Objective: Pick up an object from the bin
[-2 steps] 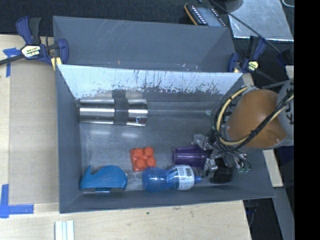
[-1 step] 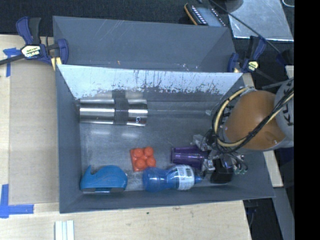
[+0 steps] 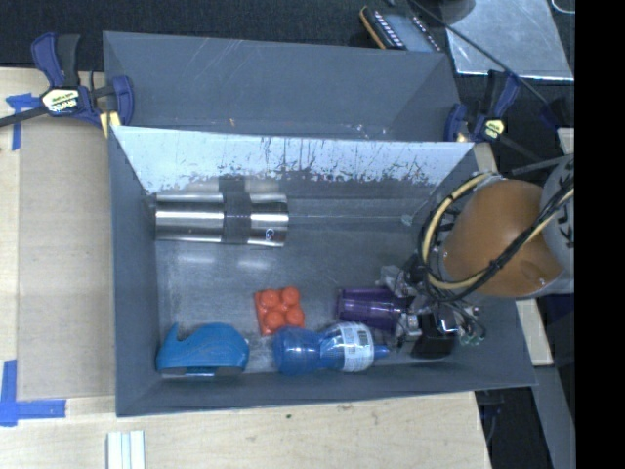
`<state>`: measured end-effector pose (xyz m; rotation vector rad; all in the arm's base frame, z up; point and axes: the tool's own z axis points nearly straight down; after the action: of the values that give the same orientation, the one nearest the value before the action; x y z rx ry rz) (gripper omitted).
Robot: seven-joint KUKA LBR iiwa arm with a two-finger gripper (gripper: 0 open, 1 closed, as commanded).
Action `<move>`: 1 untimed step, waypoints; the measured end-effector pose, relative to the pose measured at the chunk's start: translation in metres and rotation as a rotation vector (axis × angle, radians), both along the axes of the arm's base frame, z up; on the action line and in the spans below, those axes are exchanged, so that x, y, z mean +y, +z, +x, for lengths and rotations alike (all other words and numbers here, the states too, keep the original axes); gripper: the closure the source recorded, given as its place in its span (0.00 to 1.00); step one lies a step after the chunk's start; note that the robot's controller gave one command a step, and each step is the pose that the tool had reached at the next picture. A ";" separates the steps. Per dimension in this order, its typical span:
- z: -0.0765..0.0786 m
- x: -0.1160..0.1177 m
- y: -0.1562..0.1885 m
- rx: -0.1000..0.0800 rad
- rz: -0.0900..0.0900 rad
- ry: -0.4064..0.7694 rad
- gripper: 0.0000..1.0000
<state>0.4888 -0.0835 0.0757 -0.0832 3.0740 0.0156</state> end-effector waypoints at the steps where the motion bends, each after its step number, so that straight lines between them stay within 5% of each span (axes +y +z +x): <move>1: -0.003 0.013 -0.005 0.001 0.002 -0.036 1.00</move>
Offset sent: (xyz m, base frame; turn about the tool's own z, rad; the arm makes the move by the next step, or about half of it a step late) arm 0.0000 0.0000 0.0000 0.0000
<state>0.4857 -0.0707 0.0709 -0.0282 3.0757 0.0163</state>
